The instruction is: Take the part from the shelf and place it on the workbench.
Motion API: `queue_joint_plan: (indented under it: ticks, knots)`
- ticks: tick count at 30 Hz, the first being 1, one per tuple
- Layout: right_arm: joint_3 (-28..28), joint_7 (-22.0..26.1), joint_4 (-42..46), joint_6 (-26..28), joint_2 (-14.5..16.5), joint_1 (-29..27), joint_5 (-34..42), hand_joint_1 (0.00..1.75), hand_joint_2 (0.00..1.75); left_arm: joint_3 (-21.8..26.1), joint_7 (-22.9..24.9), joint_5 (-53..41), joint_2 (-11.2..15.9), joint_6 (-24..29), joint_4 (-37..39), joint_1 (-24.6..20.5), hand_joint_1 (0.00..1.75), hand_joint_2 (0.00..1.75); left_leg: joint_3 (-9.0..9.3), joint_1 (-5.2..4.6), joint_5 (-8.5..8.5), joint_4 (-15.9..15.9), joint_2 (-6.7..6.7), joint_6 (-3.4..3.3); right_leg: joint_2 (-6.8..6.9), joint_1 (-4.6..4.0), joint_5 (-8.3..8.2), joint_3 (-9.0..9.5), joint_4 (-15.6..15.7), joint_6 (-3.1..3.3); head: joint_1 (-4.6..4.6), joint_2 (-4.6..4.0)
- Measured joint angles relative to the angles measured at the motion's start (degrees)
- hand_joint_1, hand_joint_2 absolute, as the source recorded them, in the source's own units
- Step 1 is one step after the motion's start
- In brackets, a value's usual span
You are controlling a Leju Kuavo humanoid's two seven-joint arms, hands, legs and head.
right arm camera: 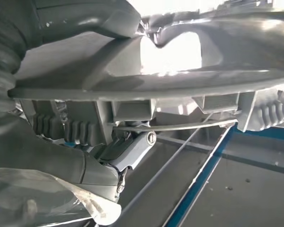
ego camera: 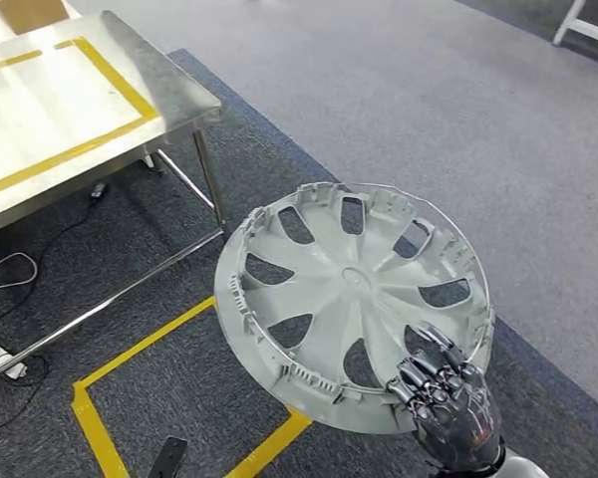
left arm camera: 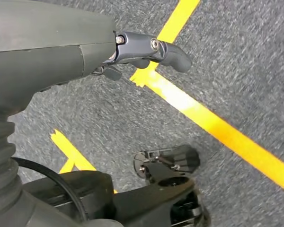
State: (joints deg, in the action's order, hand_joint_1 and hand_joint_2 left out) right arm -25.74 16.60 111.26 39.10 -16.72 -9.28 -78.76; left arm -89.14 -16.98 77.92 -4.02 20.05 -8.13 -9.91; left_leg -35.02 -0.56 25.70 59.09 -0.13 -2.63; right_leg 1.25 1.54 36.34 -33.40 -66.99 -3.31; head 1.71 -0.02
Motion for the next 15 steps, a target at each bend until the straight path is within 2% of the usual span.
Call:
queue_joint_plan:
  ticks: [1, 2, 3, 4, 5, 6, 7, 8, 9, 11, 12, 13, 15]
  knots:
    - [-0.01, 0.20, 0.02, 0.01, 0.01, -0.03, 0.11, 1.75, 1.75, -0.01, 0.09, -0.19, -0.01, -0.01, 0.00, -0.07, 0.00, 1.75, 0.02, -0.03, 0.06, 0.01, -0.73, -0.19, -0.80, -0.02, 1.26, -2.40, -3.92, -0.03, -0.11, 0.00]
    - [-0.02, 0.42, 0.02, 0.01, 0.01, -0.03, 0.21, 1.75, 1.75, -0.01, 0.21, -0.44, -0.02, -0.01, -0.01, -0.06, 0.00, 1.75, 0.08, -0.07, 0.12, 0.02, -1.56, -0.26, -1.10, -0.05, 1.65, -4.45, -6.78, -0.05, -0.14, 0.00]
    - [-0.03, 0.62, 0.02, 0.01, 0.02, -0.04, 0.29, 1.75, 1.75, -0.02, 0.27, -0.67, -0.02, -0.01, -0.01, -0.04, 0.00, 1.75, 0.18, -0.10, 0.19, 0.04, -2.42, -0.29, -1.18, -0.08, 0.89, -5.64, -7.72, -0.03, -0.14, 0.00]
    - [-0.03, 0.80, 0.01, 0.01, 0.02, -0.04, 0.37, 1.75, 1.75, -0.02, 0.35, -0.95, -0.02, -0.01, -0.01, -0.04, 0.00, 1.75, 0.34, -0.10, 0.26, 0.07, -3.35, -0.24, -1.28, -0.08, -1.03, -5.73, -6.39, 0.03, -0.14, 0.00]
    - [-0.03, 0.96, 0.01, 0.00, 0.02, -0.01, 0.44, 1.75, 1.75, -0.02, 0.44, -1.27, -0.03, 0.00, -0.01, -0.05, 0.00, 1.75, 0.52, -0.07, 0.38, 0.14, -4.29, -0.14, -1.77, -0.04, -3.74, -4.82, -3.11, 0.14, -0.14, 0.00]
    - [-0.03, 1.10, 0.01, 0.00, 0.01, 0.06, 0.49, 1.75, 1.75, -0.02, 0.52, -1.61, -0.05, 0.01, -0.01, -0.07, 0.00, 1.75, 0.65, -0.01, 0.53, 0.22, -5.12, 0.02, -2.96, 0.07, -5.93, -3.46, 0.58, 0.28, -0.15, 0.00]
    - [-0.03, 1.23, 0.03, 0.01, 0.01, 0.13, 0.53, 1.75, 1.75, -0.02, 0.63, -1.97, -0.09, 0.01, -0.01, -0.14, 0.00, 1.75, 0.61, 0.01, 0.70, 0.45, -5.94, 0.26, -4.27, 0.21, -7.32, -1.94, 4.10, 0.42, -0.13, 0.00]
    - [-0.05, 1.35, 0.07, 0.02, 0.01, 0.25, 0.57, 1.75, 1.75, -0.02, 0.77, -2.33, -0.11, 0.00, -0.01, -0.19, 0.00, 1.75, 0.42, 0.11, 0.76, 0.58, -6.63, 0.58, -5.35, 0.25, -7.85, -0.90, 6.34, 0.56, -0.13, 0.00]
    - [-0.08, 1.46, 0.12, 0.03, 0.01, 0.40, 0.62, 1.75, 1.75, -0.03, 0.94, -2.68, -0.13, -0.01, -0.01, -0.19, 0.00, 1.75, 0.18, 0.23, 0.73, 0.61, -7.26, 0.93, -5.93, 0.22, -7.62, -0.34, 7.24, 0.73, -0.11, 0.01]
    - [-0.17, 1.69, 0.21, 0.06, 0.08, 0.75, 0.73, 1.75, 1.75, -0.04, 1.26, -3.24, -0.01, -0.03, 0.02, -0.10, 0.00, 1.75, -0.17, 0.42, 0.57, 0.50, -8.37, 1.63, -4.94, 0.18, -7.56, 0.14, 7.80, 1.15, -0.10, 0.01]
    - [-0.20, 1.81, 0.23, 0.06, 0.14, 0.92, 0.76, 1.75, 1.75, -0.04, 1.37, -3.49, 0.04, -0.03, 0.03, -0.07, 0.00, 1.75, -0.28, 0.31, 0.77, 0.78, -7.81, 1.94, -4.24, 0.27, -7.59, 0.44, 8.06, 1.45, -0.06, 0.02]
    - [-0.21, 1.90, 0.26, 0.06, 0.21, 1.04, 0.77, 1.75, 1.75, -0.04, 1.45, -3.69, 0.07, -0.03, 0.05, -0.14, 0.00, 1.75, -0.77, 0.18, 1.47, 1.95, -6.44, 2.26, -3.39, 0.37, -7.57, 0.79, 8.33, 1.78, 0.14, 0.02]
    - [-0.23, 2.05, 0.33, 0.06, 0.29, 1.22, 0.84, 1.75, 1.75, -0.04, 1.60, -4.03, 0.01, -0.03, 0.06, -0.44, 0.00, 1.75, -3.49, 0.15, 4.31, 7.71, -2.49, 2.87, -1.54, 0.30, -7.27, 1.49, 8.61, 2.34, 0.47, 0.01]
